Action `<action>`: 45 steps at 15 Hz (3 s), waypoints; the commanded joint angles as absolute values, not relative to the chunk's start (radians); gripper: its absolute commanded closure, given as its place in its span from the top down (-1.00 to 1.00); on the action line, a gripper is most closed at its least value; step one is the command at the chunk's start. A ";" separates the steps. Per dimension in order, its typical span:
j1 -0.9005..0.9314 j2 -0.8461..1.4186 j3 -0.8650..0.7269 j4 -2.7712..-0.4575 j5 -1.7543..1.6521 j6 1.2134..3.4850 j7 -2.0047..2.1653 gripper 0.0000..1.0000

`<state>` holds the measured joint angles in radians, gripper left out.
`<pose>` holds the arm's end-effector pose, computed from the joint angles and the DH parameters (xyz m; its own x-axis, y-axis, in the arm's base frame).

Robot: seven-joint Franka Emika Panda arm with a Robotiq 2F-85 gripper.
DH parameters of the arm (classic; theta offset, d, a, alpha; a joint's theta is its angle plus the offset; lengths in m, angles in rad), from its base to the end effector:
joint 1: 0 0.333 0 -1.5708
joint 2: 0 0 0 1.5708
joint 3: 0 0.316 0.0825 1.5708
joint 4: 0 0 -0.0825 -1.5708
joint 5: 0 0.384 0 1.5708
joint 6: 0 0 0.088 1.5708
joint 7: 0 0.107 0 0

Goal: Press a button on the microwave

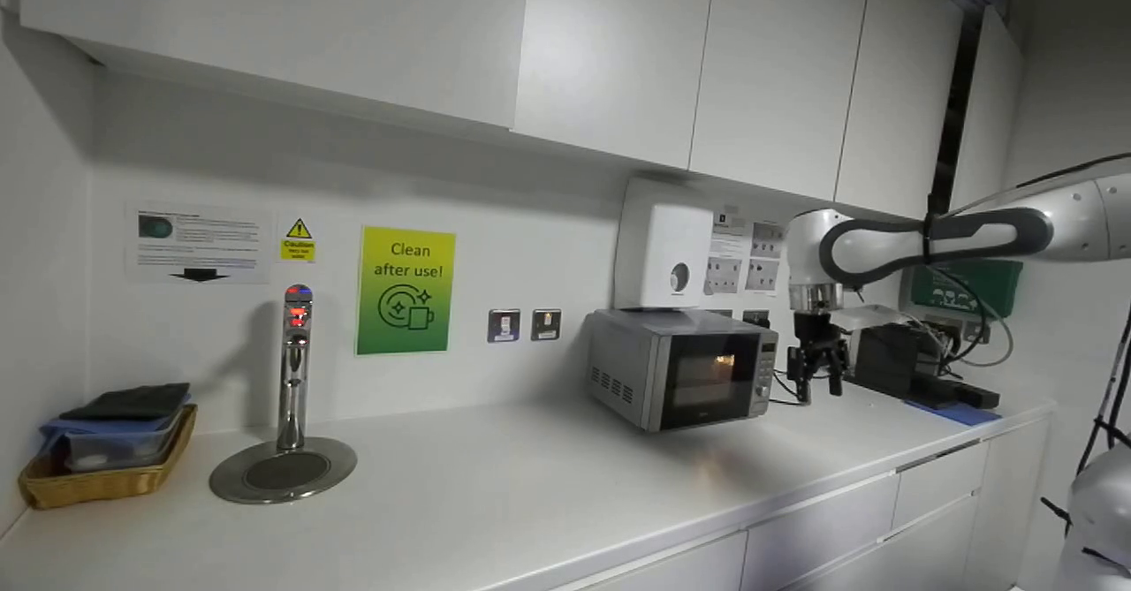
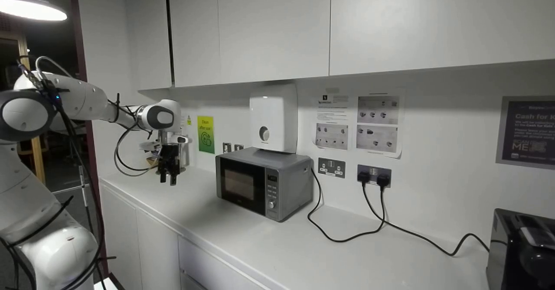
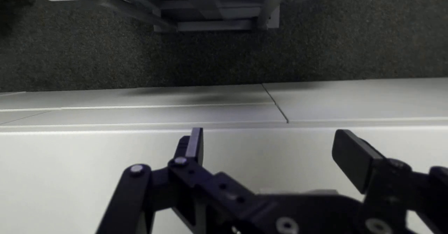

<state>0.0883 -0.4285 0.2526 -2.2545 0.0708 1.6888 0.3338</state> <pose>0.3822 0.1532 0.5132 0.9910 -0.0412 -0.1275 -0.0309 -0.9962 0.0820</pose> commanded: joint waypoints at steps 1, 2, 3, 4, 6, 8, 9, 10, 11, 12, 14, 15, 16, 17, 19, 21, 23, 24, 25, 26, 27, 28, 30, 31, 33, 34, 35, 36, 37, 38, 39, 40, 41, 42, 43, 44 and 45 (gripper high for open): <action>0.070 -0.373 0.204 -2.229 0.149 1.801 0.405 1.00; 0.063 -0.357 0.193 -2.226 0.168 1.843 0.419 1.00; 0.057 -0.345 0.184 -2.226 0.185 1.886 0.439 1.00; 0.051 -0.331 0.174 -2.225 0.198 1.929 0.458 1.00; 0.036 -0.304 0.161 -2.223 0.205 2.013 0.502 1.00; 0.022 -0.280 0.148 -2.217 0.193 2.078 0.532 1.00; 0.017 -0.270 0.144 -2.214 0.190 2.104 0.547 1.00; 0.011 -0.261 0.138 -2.210 0.188 2.126 0.565 1.00; 0.003 -0.254 0.135 -2.207 0.184 2.143 0.586 1.00; -0.003 -0.249 0.129 -2.204 0.181 2.159 0.613 1.00; -0.019 -0.243 0.121 -2.199 0.170 2.180 0.681 1.00; -0.025 -0.240 0.116 -2.195 0.167 2.189 0.708 1.00; -0.034 -0.236 0.111 -2.188 0.165 2.191 0.746 1.00; -0.043 -0.233 0.105 -2.182 0.162 2.196 0.780 1.00; -0.057 -0.229 0.091 -2.168 0.156 2.203 0.838 1.00; -0.073 -0.224 0.074 -2.151 0.146 2.215 0.886 1.00; -0.091 -0.220 0.057 -2.140 0.132 2.231 0.927 1.00; -0.099 -0.218 0.047 -2.133 0.126 2.233 0.944 1.00; -0.106 -0.217 0.040 -2.129 0.121 2.235 0.964 1.00; -0.114 -0.215 0.029 -2.123 0.117 2.233 0.980 1.00; -0.123 -0.214 0.020 -2.119 0.106 2.229 0.997 1.00; -0.136 -0.214 0.012 -2.117 0.086 2.226 1.018 1.00; -0.155 -0.211 -0.002 -2.112 0.049 2.220 1.061 1.00; -0.164 -0.209 -0.009 -2.110 0.030 2.217 1.084 1.00; -0.174 -0.200 -0.020 -2.102 0.001 2.200 1.124 1.00; -0.178 -0.194 -0.026 -2.098 -0.009 2.197 1.134 1.00; -0.178 -0.187 -0.032 -2.094 -0.016 2.196 1.142 1.00; -0.179 -0.177 -0.036 -2.091 -0.021 2.199 1.156 1.00; -0.179 -0.171 -0.039 -2.089 -0.023 2.200 1.165 1.00; -0.176 -0.164 -0.040 -2.086 -0.023 2.201 1.175 1.00; -0.174 -0.158 -0.042 -2.083 -0.025 2.198 1.183 1.00; -0.173 -0.152 -0.043 -2.079 -0.029 2.197 1.191 1.00; -0.174 -0.146 -0.044 -2.074 -0.036 2.194 1.203 1.00; -0.175 -0.139 -0.046 -2.068 -0.043 2.189 1.214 1.00; -0.175 -0.135 -0.048 -2.064 -0.050 2.189 1.223 1.00; -0.175 -0.130 -0.050 -2.061 -0.059 2.192 1.231 1.00; -0.175 -0.126 -0.053 -2.056 -0.065 2.195 1.241 0.80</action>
<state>-0.1730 -0.1554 -0.0428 -2.1068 -0.0323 2.2140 1.2012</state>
